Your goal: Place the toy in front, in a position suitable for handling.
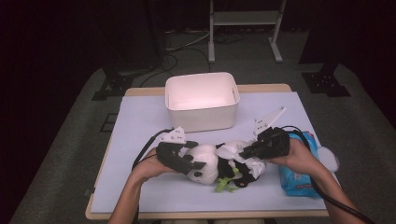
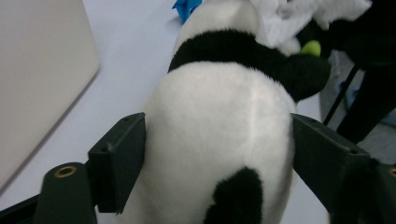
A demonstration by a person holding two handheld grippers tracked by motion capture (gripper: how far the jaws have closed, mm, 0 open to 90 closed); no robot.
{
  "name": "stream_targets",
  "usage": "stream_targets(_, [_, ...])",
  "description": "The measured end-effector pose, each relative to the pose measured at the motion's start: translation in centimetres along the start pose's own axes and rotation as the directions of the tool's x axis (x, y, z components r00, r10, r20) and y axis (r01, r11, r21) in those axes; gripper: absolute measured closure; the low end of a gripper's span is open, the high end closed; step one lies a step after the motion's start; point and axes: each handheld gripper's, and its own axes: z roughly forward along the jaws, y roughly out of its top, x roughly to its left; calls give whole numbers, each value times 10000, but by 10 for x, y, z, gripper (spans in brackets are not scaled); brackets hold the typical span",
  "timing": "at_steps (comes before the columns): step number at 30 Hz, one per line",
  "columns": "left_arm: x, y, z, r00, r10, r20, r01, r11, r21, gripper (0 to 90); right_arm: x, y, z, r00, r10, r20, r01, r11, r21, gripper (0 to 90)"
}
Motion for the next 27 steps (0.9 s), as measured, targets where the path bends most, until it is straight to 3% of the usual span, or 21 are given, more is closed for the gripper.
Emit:
stream_targets(4, [2,1,-2,9986,-481,203,479,9988,124,173,5,-2,1,9998,-137,-146,138,9999,100,842])
stream_targets(6, [1,1,0,9989,-413,235,405,9986,327,142,7,-2,1,9997,-162,-165,164,9998,150,842])
stream_targets(9, [-2,1,3,9998,-44,174,34,9983,583,226,10,0,1,9992,-358,-186,362,9991,200,841])
stream_targets(13, [-5,0,4,9989,462,91,-467,9973,570,346,11,9,-6,9983,-591,-3,591,9981,-201,843])
stream_targets(15, [-8,0,4,9963,847,111,-852,9948,556,392,8,13,-7,9983,-590,30,591,9975,-390,846])
stream_targets(18, [-12,0,3,9941,1088,27,-1088,9925,565,424,1,19,-6,9992,-366,173,377,9969,-689,846])
stream_targets(20, [-13,0,2,9946,1039,32,-1039,9928,593,424,-4,21,-2,9996,-273,26,274,9975,-647,846])
stream_targets(22, [-12,-1,1,9959,896,84,-899,9944,563,408,-3,20,4,9994,-335,109,338,9991,-264,846])
stream_targets(27, [-10,3,-1,9986,308,423,-331,9980,541,281,2,15,10,9995,-282,104,280,9995,158,847])
